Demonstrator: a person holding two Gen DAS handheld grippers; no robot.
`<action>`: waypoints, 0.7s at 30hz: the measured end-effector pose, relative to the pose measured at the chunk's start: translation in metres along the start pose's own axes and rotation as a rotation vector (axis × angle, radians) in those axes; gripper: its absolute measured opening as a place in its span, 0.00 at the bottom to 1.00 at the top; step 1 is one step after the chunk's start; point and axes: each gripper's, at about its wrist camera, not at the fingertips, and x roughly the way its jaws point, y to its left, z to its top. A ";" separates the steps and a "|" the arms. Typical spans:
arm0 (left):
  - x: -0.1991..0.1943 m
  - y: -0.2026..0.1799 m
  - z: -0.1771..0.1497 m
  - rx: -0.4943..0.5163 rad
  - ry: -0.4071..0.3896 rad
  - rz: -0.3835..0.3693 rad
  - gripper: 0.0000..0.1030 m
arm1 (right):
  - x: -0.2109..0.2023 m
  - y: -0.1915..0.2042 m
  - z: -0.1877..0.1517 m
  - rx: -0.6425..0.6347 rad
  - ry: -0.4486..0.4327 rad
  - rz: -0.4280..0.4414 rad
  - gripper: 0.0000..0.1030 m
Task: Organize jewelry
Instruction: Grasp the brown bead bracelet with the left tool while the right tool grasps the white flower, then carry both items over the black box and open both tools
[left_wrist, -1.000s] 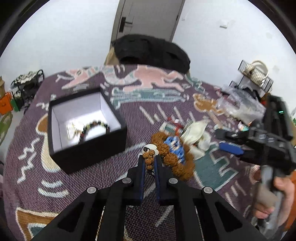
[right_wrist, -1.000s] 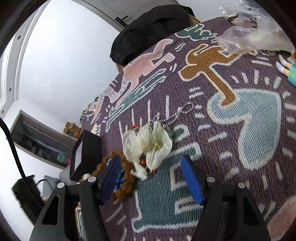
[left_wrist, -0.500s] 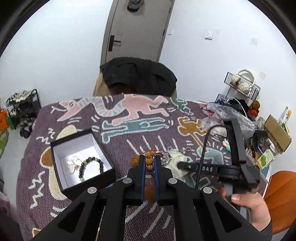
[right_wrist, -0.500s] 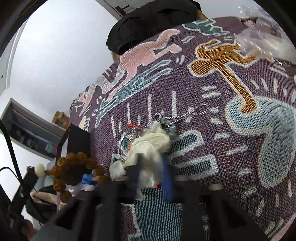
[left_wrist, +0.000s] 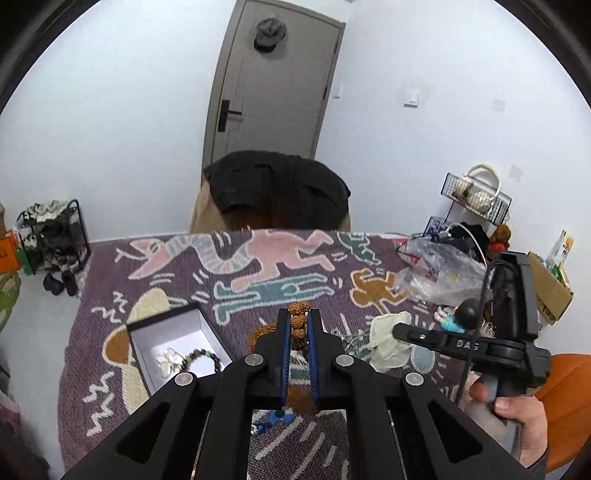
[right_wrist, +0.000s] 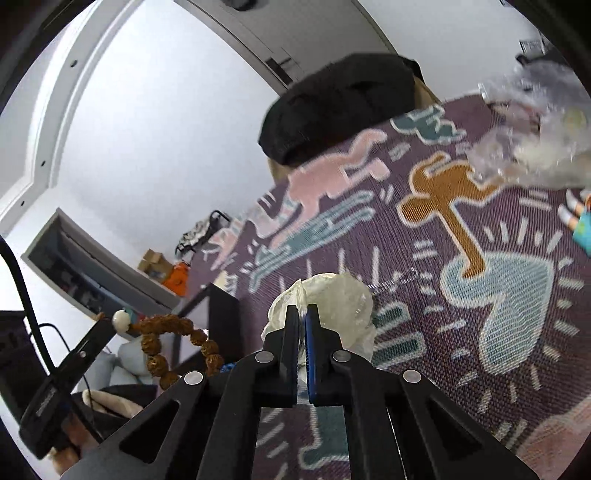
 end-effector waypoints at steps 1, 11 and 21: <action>-0.003 0.001 0.002 0.001 -0.007 0.001 0.08 | -0.001 0.003 0.001 -0.004 -0.005 0.002 0.05; -0.018 0.019 0.022 0.001 -0.055 0.037 0.08 | -0.012 0.037 0.007 -0.070 -0.026 0.018 0.05; -0.003 0.057 0.017 -0.044 -0.021 0.081 0.08 | 0.010 0.071 0.009 -0.132 0.004 0.041 0.05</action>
